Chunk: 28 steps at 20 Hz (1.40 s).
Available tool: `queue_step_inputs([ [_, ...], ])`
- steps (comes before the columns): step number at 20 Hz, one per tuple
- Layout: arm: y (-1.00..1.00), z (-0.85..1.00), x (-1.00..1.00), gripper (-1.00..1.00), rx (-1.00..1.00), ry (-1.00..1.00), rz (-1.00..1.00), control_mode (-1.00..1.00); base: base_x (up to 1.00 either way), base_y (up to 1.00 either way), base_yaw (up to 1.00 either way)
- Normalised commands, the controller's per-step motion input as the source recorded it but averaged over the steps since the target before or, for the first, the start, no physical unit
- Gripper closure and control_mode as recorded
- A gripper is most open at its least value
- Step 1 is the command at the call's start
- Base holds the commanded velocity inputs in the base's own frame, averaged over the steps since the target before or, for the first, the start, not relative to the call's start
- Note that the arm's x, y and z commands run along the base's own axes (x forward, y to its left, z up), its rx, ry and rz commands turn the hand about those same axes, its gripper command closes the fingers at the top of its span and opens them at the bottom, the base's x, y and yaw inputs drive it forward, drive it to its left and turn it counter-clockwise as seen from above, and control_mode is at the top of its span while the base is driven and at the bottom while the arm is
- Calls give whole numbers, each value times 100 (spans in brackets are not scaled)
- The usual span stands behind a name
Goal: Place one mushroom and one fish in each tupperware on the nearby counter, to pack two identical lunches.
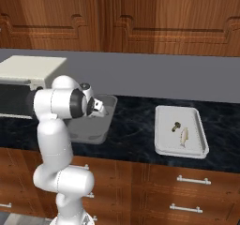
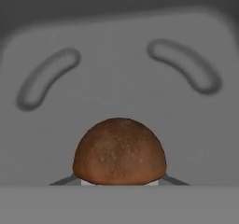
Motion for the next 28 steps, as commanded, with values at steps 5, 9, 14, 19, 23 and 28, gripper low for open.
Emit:
queue_step_inputs([
  [5,0,-4,10,-100,0,0,-2,-100,0,0,0],
  [9,0,61,0,-100,0,0,-3,-100,0,0,0],
  [14,0,28,-3,-100,0,0,-2,-100,0,0,0],
  [19,0,-2,-3,-100,-1,0,-5,-100,0,0,0],
  [23,0,-15,0,-100,-2,0,-1,-100,0,0,0],
  [28,0,-40,0,-100,0,0,0,-100,0,0,0],
])
